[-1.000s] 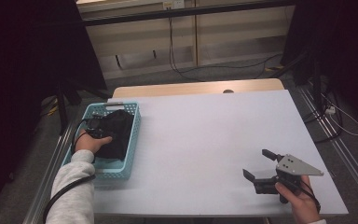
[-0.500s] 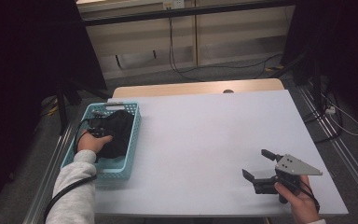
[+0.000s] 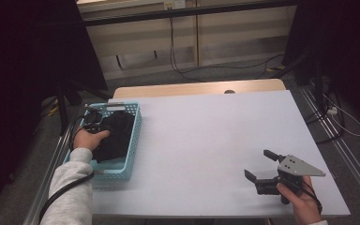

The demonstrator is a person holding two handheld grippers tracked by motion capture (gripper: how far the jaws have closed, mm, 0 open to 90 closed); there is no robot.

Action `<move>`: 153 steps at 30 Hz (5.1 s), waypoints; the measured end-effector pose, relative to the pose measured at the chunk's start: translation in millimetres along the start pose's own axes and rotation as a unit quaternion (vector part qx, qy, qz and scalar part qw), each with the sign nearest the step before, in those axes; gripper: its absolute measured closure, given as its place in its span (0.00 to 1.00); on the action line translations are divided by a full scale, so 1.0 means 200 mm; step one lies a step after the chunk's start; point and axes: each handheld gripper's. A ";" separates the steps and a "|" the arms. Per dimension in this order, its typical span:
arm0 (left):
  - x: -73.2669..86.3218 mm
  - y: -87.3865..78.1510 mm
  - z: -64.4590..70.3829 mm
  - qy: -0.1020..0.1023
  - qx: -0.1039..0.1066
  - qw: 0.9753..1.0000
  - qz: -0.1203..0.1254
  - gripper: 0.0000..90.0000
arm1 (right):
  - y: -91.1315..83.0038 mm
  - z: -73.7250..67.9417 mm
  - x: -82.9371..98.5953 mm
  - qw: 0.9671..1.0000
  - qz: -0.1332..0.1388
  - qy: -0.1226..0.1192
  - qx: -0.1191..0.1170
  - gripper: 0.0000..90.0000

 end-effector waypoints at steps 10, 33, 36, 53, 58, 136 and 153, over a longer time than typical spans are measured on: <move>-0.12 -0.23 0.15 0.048 0.028 0.997 0.059 0.89 | 0.00 0.00 0.00 1.000 -0.001 0.000 0.001 0.03; -0.25 -0.62 0.79 0.190 0.170 0.944 0.209 0.89 | 0.00 0.00 0.00 1.000 -0.003 -0.003 0.001 0.03; -0.22 -0.61 0.89 0.214 0.188 0.936 0.206 0.88 | 0.00 0.00 0.00 1.000 -0.002 -0.002 0.001 0.03; -0.07 -0.54 1.20 0.292 0.221 0.913 0.183 0.87 | 0.00 0.01 0.00 1.000 -0.001 -0.004 0.003 0.03; 0.02 -0.24 1.14 0.301 0.200 0.920 0.150 0.38 | 0.00 0.00 0.00 1.000 -0.001 -0.006 0.000 0.03; 0.48 0.19 0.72 0.251 0.101 0.959 0.086 0.11 | 0.59 -0.03 -0.17 0.996 -0.078 -0.037 -0.027 0.09; 0.46 0.20 0.70 0.242 0.100 0.962 0.083 0.11 | 0.76 -0.21 -0.13 0.977 -0.170 -0.076 -0.104 0.27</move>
Point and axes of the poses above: each handheld gripper's, and its own axes: y roughly forward along the jaws, x roughly out of its underside, z roughly to its right, and after that the axes turned 7 degrees about -y, right-handed
